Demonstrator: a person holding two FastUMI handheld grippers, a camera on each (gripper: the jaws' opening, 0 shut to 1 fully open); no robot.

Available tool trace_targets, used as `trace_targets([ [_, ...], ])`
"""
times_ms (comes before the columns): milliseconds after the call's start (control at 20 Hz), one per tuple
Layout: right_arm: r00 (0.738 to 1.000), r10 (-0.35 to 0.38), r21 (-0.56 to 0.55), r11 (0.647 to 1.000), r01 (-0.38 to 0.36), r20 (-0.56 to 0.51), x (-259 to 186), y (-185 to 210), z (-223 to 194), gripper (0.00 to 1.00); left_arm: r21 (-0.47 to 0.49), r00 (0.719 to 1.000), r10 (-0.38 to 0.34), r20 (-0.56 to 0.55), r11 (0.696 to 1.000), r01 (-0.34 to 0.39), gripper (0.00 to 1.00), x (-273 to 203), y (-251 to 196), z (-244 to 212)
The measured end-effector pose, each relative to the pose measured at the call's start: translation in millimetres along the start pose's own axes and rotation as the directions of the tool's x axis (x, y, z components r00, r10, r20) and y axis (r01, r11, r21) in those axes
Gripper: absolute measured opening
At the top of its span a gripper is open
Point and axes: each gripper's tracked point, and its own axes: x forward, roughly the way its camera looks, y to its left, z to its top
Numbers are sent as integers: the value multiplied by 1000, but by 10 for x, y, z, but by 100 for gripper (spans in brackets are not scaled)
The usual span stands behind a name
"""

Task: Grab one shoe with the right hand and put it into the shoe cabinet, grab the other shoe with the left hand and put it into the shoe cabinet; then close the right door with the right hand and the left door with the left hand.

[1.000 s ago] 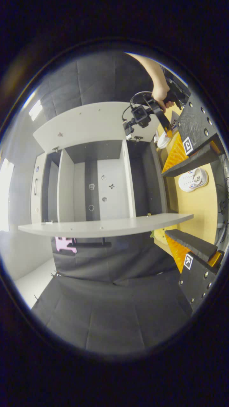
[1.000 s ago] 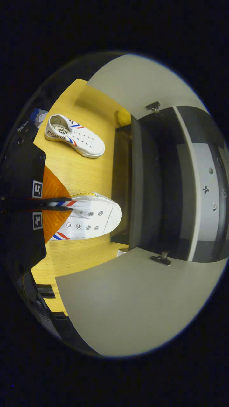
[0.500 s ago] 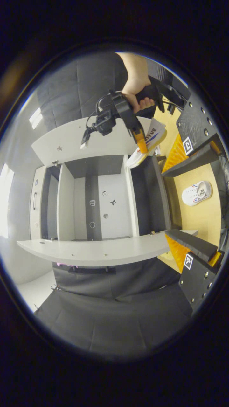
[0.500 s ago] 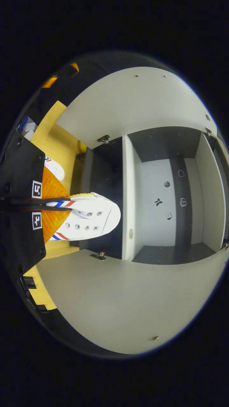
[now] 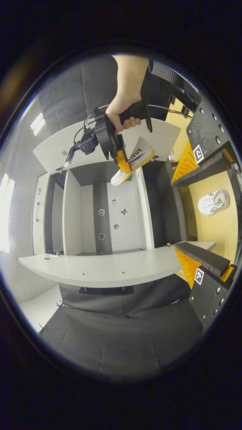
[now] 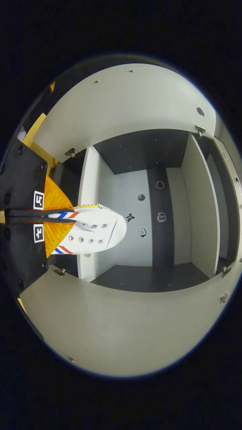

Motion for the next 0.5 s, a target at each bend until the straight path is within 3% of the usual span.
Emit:
trace_targets([
  [500, 998, 26, 47, 998, -29, 63, 1019, -94, 736, 1, -18, 985, 170, -35, 985, -171, 94, 256, 266, 202],
])
